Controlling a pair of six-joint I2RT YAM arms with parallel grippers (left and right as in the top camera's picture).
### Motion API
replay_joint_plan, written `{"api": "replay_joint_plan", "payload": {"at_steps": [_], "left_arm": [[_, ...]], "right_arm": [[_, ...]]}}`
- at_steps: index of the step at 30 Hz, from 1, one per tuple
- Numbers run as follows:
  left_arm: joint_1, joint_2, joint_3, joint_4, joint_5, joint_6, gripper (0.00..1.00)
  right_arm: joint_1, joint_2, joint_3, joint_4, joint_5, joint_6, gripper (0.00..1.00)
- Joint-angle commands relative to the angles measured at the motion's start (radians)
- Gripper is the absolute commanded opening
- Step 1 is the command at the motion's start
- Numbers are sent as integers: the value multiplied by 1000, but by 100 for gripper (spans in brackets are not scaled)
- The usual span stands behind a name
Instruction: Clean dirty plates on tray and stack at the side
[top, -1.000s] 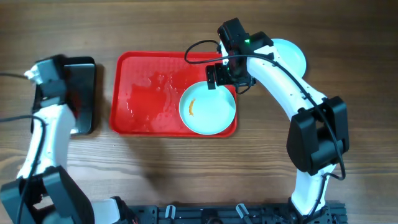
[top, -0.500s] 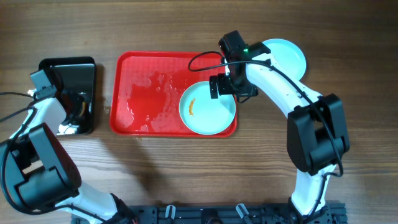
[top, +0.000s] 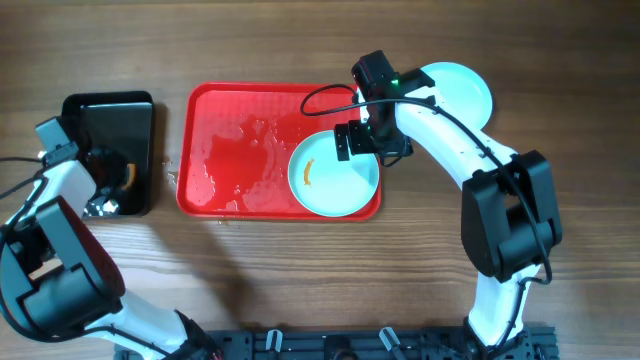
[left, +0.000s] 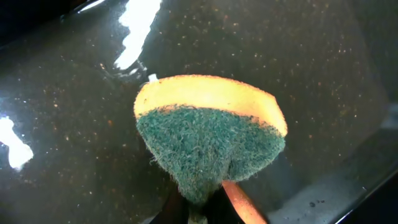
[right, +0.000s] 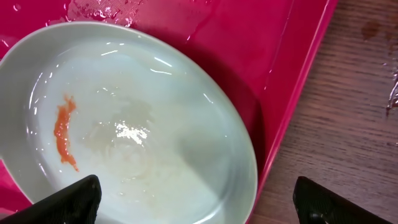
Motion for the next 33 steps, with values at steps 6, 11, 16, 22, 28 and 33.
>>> {"api": "replay_joint_plan", "payload": {"at_steps": [6,11,16,22,28,33], "left_arm": [[65,91,4,-5,179,-6,4],[65,89,6,8,179,-5,4],[64,35,9,8,174,22,4],[64,-116,9,23,171,21,4],[64,-249,8,6,171,22,4],[64,-191,0,-72,88,162,4]], "right_arm": [[1,-29,-6,-4,51,-53,99],[2,-29,-6,-20,49,-75,93],[2,-29,-6,-19,49,-81,93],[3,-29,-6,-5,49,-80,94],[4,-29,-6,3,29,-77,96],[4,-29,-6,4,-12,-77,96]]}}
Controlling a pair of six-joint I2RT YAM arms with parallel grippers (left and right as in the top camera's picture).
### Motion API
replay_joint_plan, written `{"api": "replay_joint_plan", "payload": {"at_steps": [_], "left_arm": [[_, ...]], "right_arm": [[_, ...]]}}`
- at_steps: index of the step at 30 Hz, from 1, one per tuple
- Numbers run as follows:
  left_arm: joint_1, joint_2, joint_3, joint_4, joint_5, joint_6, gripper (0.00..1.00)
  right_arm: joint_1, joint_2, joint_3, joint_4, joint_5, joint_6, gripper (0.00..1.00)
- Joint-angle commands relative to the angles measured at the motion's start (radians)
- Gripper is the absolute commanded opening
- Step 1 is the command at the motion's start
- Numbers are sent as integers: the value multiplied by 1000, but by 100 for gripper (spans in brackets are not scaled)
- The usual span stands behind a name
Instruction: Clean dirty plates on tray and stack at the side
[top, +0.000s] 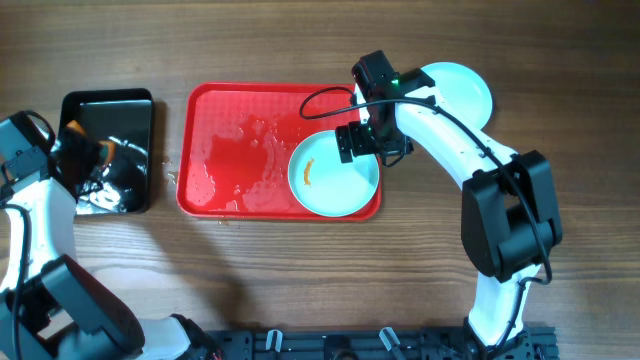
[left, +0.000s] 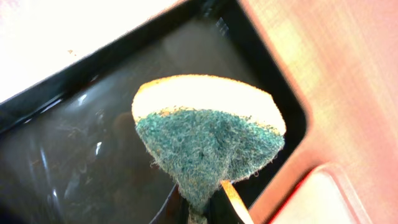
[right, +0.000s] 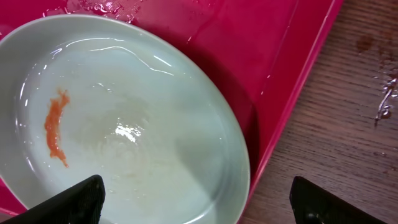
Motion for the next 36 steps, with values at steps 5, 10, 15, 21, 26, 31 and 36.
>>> {"api": "replay_joint_plan", "payload": {"at_steps": [5,10,15,21,26,31,36], "left_arm": [[0,43,10,-18,111,115,4],[-14,-94,35,37,204,-39,4],[-70,-137,34,16,298,-100,4],[-184,-137,34,-48,301,-6,4],[-256,-137,34,-60,295,74,4],[-289,-137,34,-68,190,74,4],[-294,-137,34,-90,200,74,4]], "right_arm": [[4,-29,-6,-3,-30,-33,96],[4,-29,-6,-9,-18,-85,92],[4,-29,-6,18,-18,-143,76],[4,-5,-6,14,53,-162,68],[6,15,-6,14,22,-163,65],[13,44,-6,11,18,-168,61],[38,52,-6,19,1,-187,60]]}}
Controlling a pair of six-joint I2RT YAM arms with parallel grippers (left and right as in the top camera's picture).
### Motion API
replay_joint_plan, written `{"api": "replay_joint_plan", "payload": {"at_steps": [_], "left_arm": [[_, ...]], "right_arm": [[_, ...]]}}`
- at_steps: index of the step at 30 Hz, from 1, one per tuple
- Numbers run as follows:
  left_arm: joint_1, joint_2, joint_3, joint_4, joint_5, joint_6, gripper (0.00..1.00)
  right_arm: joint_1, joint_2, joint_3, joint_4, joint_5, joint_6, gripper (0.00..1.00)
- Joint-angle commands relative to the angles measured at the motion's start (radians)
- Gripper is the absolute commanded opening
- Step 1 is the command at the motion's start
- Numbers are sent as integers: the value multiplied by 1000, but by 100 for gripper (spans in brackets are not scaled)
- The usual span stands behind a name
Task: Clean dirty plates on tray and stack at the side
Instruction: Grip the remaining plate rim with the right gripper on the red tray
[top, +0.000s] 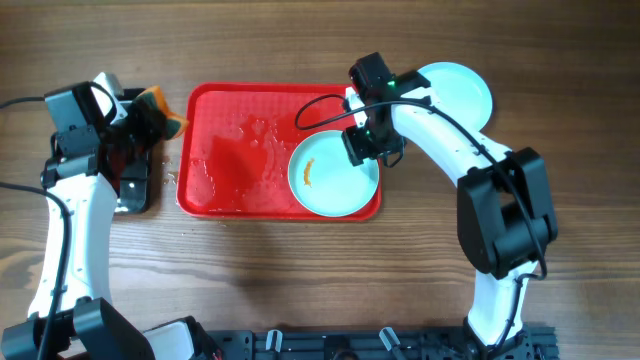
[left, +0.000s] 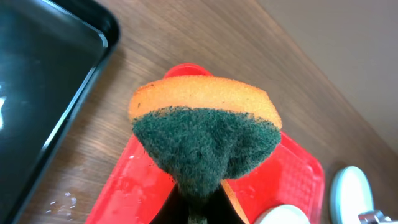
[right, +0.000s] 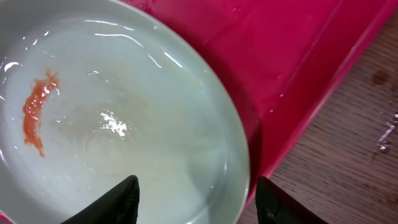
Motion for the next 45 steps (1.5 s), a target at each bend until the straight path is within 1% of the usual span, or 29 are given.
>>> {"api": "replay_joint_plan", "payload": {"at_steps": [1,2,4,6,14,18,21,24,26,27,28,30,33,38,44,45], "left_arm": [[-11,0,7,-10,19,27,4],[-24,0,7,-21,71,42,4],[-48,0,7,-41,115,84,4],[-74,0,7,-61,115,97,4],[-177,0,6,-82,115,98,4],[-213,2,6,-82,115,98,4],[-257,12,6,-84,115,98,4],[-285,22,6,-92,93,98,4],[-298,29,6,-102,63,98,4],[-305,35,5,-108,49,98,4],[-311,39,4,-112,47,98,4],[-321,49,-3,-119,47,98,4],[-333,72,-5,-137,47,98,4],[-343,96,-7,-159,47,98,4],[-343,96,-8,-171,47,98,4],[-343,96,-8,-173,47,98,4]], "right_arm": [[29,29,-6,5,-19,-20,60],[33,36,-6,3,-3,-19,59],[33,46,-7,1,61,-3,63],[32,53,-7,2,102,7,63],[33,54,-6,5,121,-19,64],[33,51,10,-3,89,-19,64],[33,50,65,-8,37,-13,64],[31,50,108,-18,58,47,69],[29,50,129,-21,118,137,70],[27,50,134,-20,148,182,72],[25,50,135,-14,164,205,73],[21,51,133,4,167,188,73],[19,58,129,15,168,139,73],[18,84,124,10,168,136,71],[18,117,122,10,168,133,62],[18,122,122,10,168,130,62]]}}
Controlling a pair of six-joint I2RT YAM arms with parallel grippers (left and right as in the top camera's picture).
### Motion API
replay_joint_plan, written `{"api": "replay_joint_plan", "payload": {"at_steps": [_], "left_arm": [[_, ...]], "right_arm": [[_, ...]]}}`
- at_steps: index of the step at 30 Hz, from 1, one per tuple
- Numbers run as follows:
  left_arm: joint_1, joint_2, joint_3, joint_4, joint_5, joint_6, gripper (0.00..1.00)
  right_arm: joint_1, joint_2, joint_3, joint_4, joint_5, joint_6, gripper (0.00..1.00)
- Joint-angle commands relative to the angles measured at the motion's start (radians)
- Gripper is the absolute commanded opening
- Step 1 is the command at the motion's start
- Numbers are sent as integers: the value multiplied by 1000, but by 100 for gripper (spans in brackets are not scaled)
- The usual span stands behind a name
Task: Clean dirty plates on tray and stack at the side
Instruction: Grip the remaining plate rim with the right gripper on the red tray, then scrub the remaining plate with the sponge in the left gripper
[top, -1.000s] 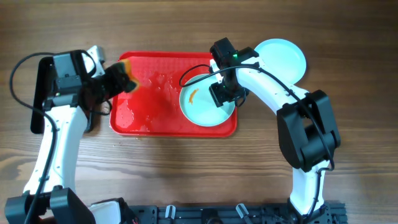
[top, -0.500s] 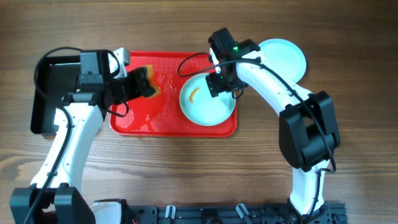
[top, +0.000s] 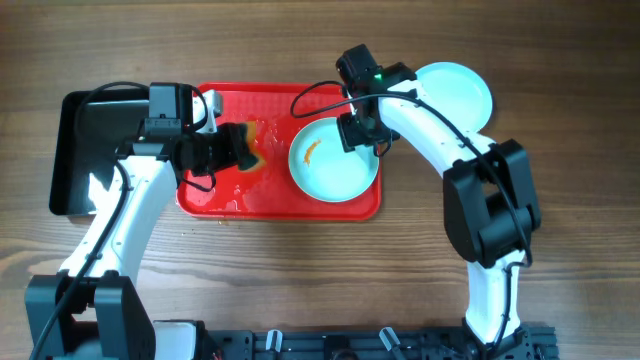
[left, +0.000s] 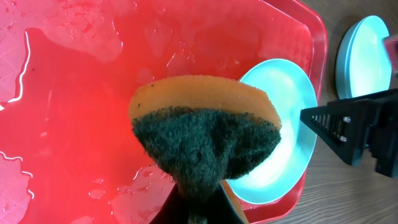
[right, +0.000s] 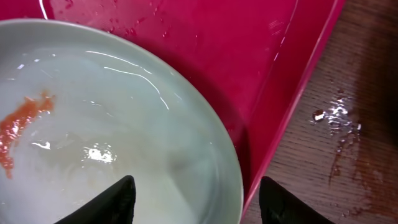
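A pale blue plate (top: 334, 158) with an orange smear (right: 15, 127) lies in the right half of the wet red tray (top: 225, 105). My left gripper (top: 243, 150) is shut on a sponge (left: 205, 134), orange on top and green underneath, held over the tray's middle just left of the plate. Over the plate's far right rim, my right gripper (right: 193, 205) stands open, one finger over the plate, the other toward the tray's edge. A clean plate stack (top: 458, 90) rests on the table right of the tray.
A black tray (top: 85, 150) holding water lies left of the red tray. Water drops spot the wood (right: 336, 115) beside the red tray's right edge. Cables run along both arms.
My left gripper has carried the sponge from the red tray's left edge to over its middle, next to the plate. My right gripper shifted slightly toward the plate's far rim.
First my left gripper held the sponge low in the black tray's water, then over that tray's corner, then by the red tray's left edge, and now beside the plate. My right gripper stayed open at the dirty plate's right rim, its fingers closer together lately.
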Motion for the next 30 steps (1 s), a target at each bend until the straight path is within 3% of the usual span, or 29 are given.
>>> {"api": "replay_joint_plan", "payload": {"at_steps": [1,13,27,30], "left_arm": [[-5,6,-6,-4,-5,21,4],[-5,6,-6,-4,-6,21,4],[-5,8,-32,5,-5,20,4],[-5,8,-55,29,-5,19,4]], "right_arm": [[-2,42,7,1,18,-6,62],[4,87,7,8,-160,-1,48],[99,87,7,134,-260,213,19],[118,87,7,158,-260,248,5]]}}
